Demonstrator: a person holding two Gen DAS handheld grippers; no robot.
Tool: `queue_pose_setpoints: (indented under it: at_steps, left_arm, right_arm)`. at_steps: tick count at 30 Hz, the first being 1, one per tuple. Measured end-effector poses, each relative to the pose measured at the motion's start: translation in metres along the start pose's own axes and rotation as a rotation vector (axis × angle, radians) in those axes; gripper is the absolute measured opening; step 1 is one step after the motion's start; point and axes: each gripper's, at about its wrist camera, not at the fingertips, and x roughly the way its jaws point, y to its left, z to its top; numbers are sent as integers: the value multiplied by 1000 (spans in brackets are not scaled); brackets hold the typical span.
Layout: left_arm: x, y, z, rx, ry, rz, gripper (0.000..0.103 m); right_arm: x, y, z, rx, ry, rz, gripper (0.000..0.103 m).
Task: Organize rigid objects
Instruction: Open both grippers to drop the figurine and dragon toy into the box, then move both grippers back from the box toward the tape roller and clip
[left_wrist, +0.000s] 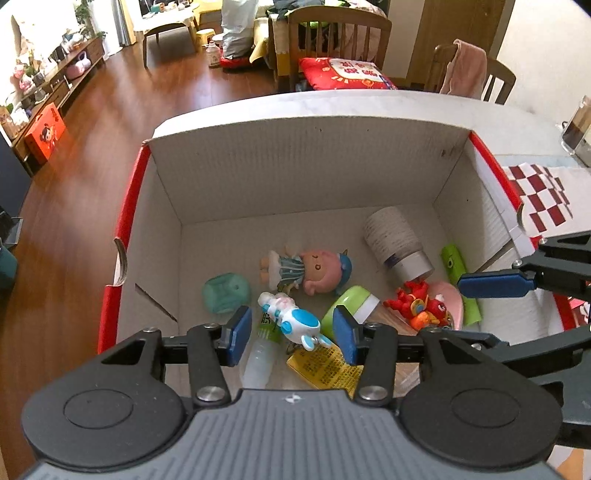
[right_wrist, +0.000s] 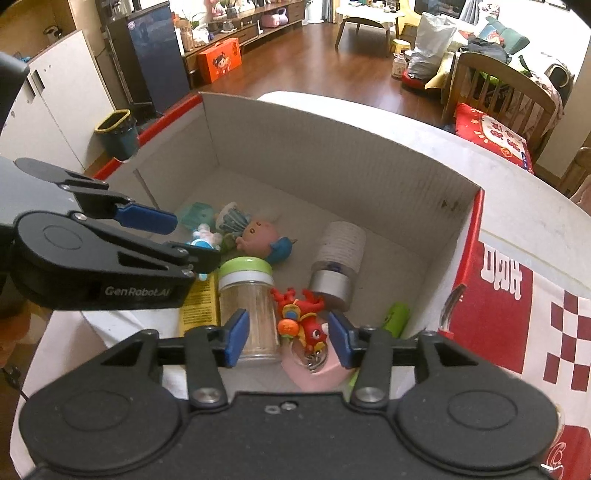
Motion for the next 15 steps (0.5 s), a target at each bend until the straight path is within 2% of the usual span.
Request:
queue_pose_setpoints:
  at_steps: [5,6,10,15]
  left_arm:
    - [-12,2,0,-21,-27,-11,51]
    - [-15,3,0,-25,-34,-14,51]
    - [-29,3,-2,-32,-66,-19,61]
    - [-48,0,-4,-27,-107,-30,61]
  right_arm:
    - [-13,-2,-1,23,-25,8,51]
    - [-17,-3,-1,28,-33,10,55]
    - [-34,-3,-4,41,-70,24,61]
    - [-60,-2,-11,58,-116,52,64]
